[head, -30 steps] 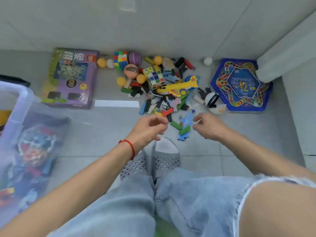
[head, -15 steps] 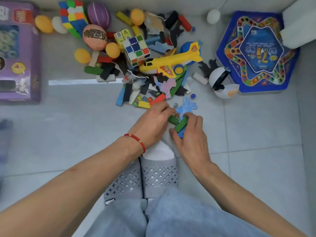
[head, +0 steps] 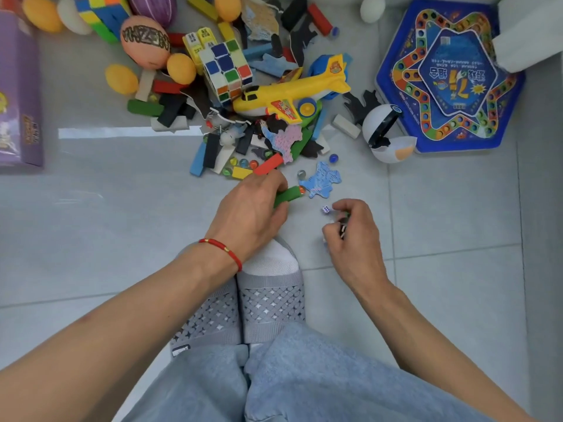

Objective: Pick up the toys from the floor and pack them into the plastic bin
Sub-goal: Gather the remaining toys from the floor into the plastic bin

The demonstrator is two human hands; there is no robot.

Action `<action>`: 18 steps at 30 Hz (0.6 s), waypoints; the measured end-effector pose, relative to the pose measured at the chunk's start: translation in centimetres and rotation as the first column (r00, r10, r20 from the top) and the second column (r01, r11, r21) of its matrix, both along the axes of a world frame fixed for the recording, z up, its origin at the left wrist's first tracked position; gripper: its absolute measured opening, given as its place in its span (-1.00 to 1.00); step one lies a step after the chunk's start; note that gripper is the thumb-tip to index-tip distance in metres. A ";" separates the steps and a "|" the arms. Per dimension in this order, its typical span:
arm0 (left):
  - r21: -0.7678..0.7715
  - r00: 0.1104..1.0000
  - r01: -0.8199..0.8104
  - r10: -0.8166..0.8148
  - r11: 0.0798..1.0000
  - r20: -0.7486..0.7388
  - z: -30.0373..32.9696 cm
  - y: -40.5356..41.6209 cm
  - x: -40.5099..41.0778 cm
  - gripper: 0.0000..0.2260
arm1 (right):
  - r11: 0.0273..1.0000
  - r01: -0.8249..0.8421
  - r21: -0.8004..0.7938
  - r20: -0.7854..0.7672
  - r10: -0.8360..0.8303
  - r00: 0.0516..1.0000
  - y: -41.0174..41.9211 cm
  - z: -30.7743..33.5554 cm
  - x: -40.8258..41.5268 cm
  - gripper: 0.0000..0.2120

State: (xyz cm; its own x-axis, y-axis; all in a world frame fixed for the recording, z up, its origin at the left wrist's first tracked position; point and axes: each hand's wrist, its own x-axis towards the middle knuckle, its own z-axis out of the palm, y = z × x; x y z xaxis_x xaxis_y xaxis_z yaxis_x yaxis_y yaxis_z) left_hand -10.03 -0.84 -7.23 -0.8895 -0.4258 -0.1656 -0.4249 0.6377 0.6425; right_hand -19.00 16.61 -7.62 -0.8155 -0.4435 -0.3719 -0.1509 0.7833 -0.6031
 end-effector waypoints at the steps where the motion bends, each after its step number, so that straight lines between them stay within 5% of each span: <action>1: 0.013 1.000 0.008 -0.008 1.000 0.008 0.0 0.0 -0.1 -0.78 | 0.992 0.119 -0.053 0.090 -0.114 0.989 0.3 0.1 -0.1 -0.73; 3: 0.044 0.998 0.065 -0.066 0.997 0.010 -0.1 -0.1 -0.6 -0.67 | 0.886 0.430 -0.174 0.331 -0.358 0.873 0.6 0.5 -0.3 -0.79; 5: 0.043 0.990 0.140 -0.140 0.989 -0.016 -0.2 0.0 -1.0 -0.65 | 0.674 0.711 -0.200 0.570 -0.510 0.644 0.8 1.2 -1.0 -0.83; 7: 0.063 0.989 0.148 -0.148 0.987 -0.013 0.0 0.3 -1.2 -0.79 | 0.483 0.867 -0.126 0.736 -0.540 0.408 1.4 1.8 -2.0 -0.83; 9: 0.056 0.991 0.131 -0.131 0.990 0.007 0.2 0.5 -1.5 -0.92 | 0.387 0.919 -0.070 0.832 -0.486 0.268 1.9 2.1 -2.8 -0.82; 11: -0.015 0.992 0.117 -0.117 0.993 0.039 0.1 0.7 -1.9 -0.91 | 0.478 0.872 -0.103 0.805 -0.475 0.356 1.7 1.9 -3.0 -0.86; 13: -0.129 0.990 0.126 -0.116 0.984 0.078 -0.3 0.8 -2.6 -0.84 | 0.753 0.629 -0.196 0.575 -0.431 0.695 1.0 1.7 -3.0 -0.88; 15: -0.224 0.986 0.143 -0.120 0.964 0.113 -0.6 0.9 -3.4 -0.78 | 0.964 0.219 -0.150 0.189 -0.189 0.964 0.4 1.2 -2.9 -0.89; 18: -0.321 0.982 0.166 -0.127 0.932 0.139 -0.8 0.8 -4.0 -0.73 | 0.984 -0.179 -0.002 -0.155 0.177 0.972 -0.3 0.2 -2.3 -0.84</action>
